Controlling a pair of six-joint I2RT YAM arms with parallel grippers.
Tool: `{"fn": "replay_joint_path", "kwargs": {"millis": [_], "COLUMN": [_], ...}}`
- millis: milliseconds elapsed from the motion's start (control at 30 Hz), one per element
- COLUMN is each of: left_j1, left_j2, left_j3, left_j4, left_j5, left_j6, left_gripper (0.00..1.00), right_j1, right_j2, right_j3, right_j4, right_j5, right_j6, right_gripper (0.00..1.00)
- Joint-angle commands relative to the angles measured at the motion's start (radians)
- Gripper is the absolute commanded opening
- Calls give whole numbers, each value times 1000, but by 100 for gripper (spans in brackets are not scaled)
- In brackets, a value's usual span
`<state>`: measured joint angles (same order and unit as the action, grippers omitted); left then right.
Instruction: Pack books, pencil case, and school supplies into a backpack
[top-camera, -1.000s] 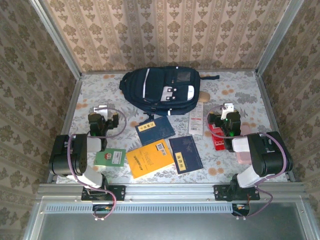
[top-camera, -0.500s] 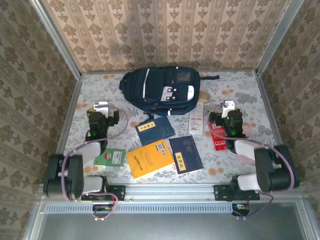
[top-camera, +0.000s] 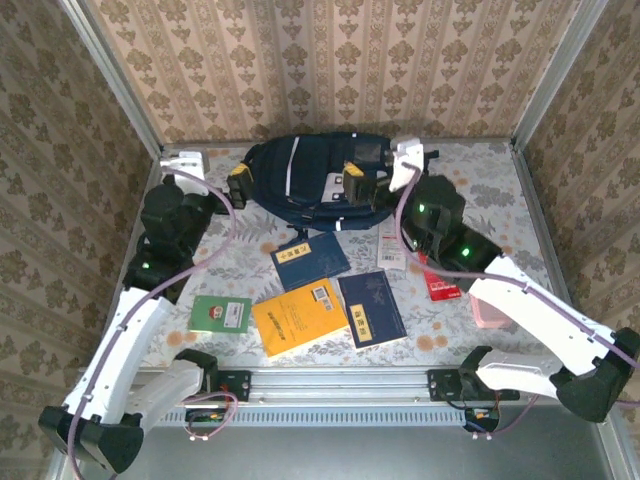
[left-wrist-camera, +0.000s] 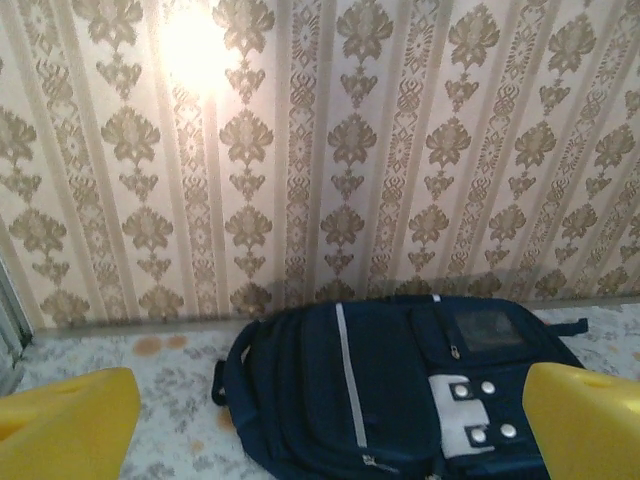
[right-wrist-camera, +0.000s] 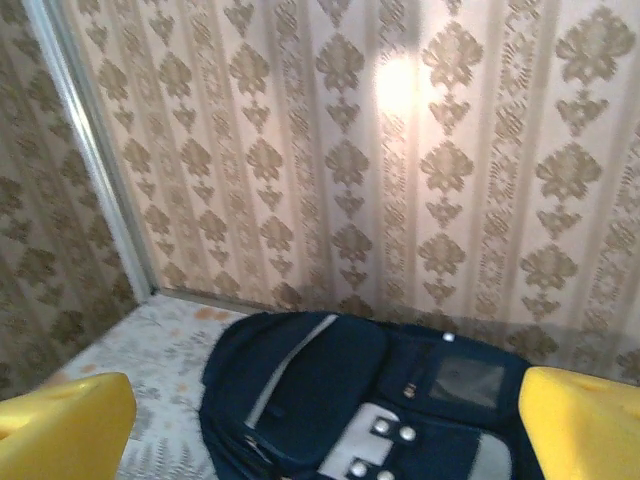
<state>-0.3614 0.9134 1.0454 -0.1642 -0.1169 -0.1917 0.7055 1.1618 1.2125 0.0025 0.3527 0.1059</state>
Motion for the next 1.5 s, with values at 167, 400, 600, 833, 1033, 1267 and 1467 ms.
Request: {"fn": "replay_joint_path", "kwargs": {"millis": [167, 400, 600, 833, 1033, 1267, 1467], "left_j1": [92, 87, 89, 90, 95, 96, 101], "left_j2": [38, 158, 147, 147, 185, 198, 211], "left_j3": [32, 85, 31, 9, 13, 8, 6], "left_j4": [-328, -414, -391, -366, -361, -347, -339], "left_j5": [115, 166, 89, 104, 139, 175, 203], "left_j6": [-247, -250, -280, -307, -321, -328, -339], "left_gripper": [100, 100, 100, 99, 97, 97, 96], "right_j1": [-142, -131, -157, -178, -196, -195, -197], "right_j2": [144, 556, 863, 1187, 1485, 1765, 1828], "right_j3": [39, 340, 596, 970, 1346, 1790, 1829], "right_j4": [-138, -285, -328, -447, -491, -631, -622], "right_j5": [-292, -374, -501, -628, -784, -787, -811], "right_j6": [354, 440, 441, 493, 535, 584, 607], "right_gripper": [100, 100, 78, 68, 51, 45, 44]}}
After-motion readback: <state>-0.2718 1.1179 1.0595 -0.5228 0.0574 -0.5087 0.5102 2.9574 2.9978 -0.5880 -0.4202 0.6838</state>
